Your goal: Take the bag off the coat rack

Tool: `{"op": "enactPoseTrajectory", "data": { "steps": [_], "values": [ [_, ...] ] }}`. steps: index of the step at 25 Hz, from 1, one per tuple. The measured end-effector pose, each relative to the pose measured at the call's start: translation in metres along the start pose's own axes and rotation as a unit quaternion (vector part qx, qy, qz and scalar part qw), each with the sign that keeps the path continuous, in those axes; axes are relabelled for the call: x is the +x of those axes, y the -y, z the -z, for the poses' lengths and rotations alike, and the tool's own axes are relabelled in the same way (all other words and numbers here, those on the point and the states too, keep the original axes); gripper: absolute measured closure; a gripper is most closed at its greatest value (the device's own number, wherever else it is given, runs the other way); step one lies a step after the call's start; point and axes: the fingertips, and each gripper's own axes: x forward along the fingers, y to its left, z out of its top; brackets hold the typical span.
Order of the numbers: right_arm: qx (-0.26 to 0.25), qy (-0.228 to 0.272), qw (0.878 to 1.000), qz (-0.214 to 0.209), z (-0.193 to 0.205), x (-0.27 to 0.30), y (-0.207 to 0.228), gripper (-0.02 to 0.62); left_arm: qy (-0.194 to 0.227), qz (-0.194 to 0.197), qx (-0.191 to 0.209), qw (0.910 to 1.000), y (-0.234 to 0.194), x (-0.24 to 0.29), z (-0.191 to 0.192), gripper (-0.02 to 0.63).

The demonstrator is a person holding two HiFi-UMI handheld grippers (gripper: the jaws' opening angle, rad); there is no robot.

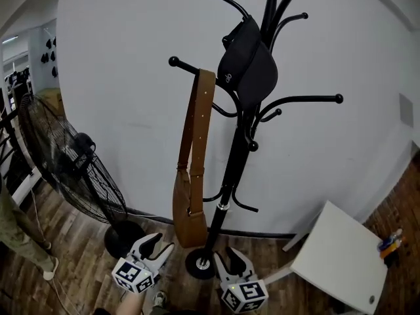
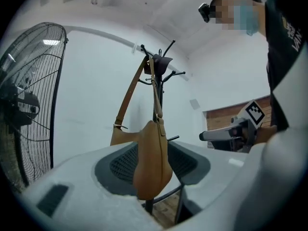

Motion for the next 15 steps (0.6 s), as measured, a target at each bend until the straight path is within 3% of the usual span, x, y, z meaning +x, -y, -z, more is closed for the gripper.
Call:
{"op": "enactPoseTrajectory", "data": {
  "steps": [9, 15],
  "values": [
    [-0.009, 0.044, 0.998, 0.036, -0.034, 0.045, -0.018, 0.459, 0.011, 0.066, 0.008, 0.9977, -0.049, 0.048, -0.024, 0.42],
    [-0.077, 0.068, 0.992, 0.075, -0.064, 0.063, -0.035, 0.457, 0.017, 0.109, 0.013, 0.9938, -0.073, 0.07, -0.033, 0.42]
  ]
}}
